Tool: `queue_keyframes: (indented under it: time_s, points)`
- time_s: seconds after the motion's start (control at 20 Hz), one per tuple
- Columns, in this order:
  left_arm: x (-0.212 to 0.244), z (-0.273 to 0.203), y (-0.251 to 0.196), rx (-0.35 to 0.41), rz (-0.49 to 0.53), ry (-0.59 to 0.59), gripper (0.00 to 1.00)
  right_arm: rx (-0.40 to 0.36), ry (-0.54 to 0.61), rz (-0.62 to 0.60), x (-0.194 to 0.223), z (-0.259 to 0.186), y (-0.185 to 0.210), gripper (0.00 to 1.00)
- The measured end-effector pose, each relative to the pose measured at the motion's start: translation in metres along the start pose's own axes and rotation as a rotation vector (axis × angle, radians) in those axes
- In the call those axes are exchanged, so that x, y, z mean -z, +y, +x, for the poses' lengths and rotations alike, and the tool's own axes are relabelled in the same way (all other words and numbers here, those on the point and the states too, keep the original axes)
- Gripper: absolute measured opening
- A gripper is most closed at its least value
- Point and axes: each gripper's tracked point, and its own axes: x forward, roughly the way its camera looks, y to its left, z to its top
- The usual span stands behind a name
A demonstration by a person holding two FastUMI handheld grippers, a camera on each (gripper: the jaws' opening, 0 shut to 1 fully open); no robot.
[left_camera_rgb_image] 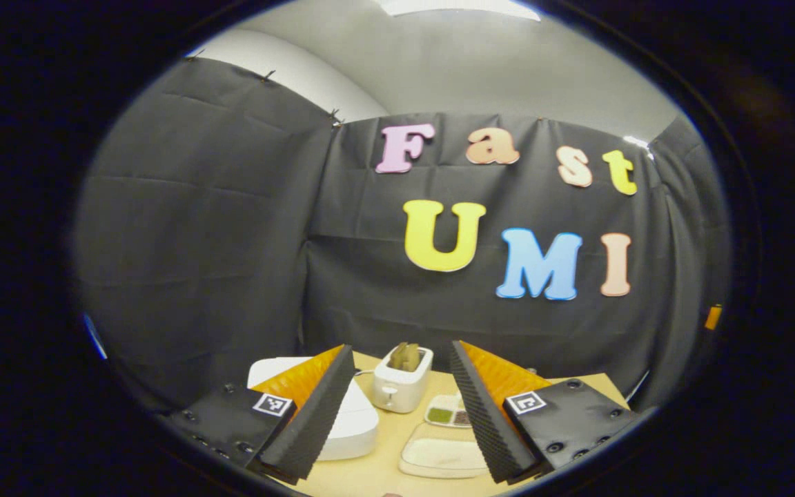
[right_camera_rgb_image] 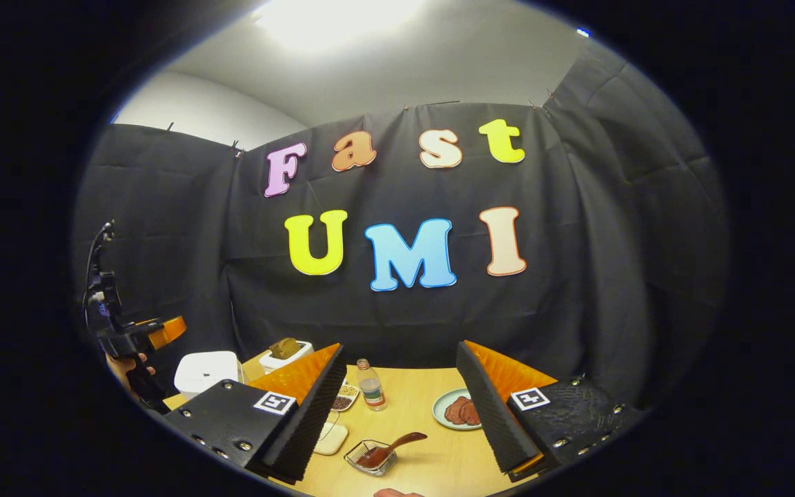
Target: Close the left gripper, press the button to open the rice cooker; take a wooden spoon from the chopstick holder with the right hand, scoop a spoonful of rice and pour it into the rice cooker, then put the wooden spoon back into the chopstick holder.
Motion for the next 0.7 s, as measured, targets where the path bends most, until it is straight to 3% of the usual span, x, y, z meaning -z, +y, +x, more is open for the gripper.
queue_keyframes:
  time_s: [0.2, 0.4, 0.7]
  points:
    - [-0.007, -0.038, -0.072, 0.135, -0.038, -0.024, 0.96, 0.062, -0.012, -0.018, 0.0, -0.03, -0.019, 0.98]
    - [0.005, -0.061, -0.129, 0.207, -0.052, -0.008, 0.96, 0.141, -0.011, -0.013, 0.009, -0.051, -0.057, 0.97]
    - [0.027, -0.099, -0.243, 0.298, 0.002, -0.045, 0.96, 0.194, -0.069, -0.043, 0.025, -0.052, -0.121, 0.98]
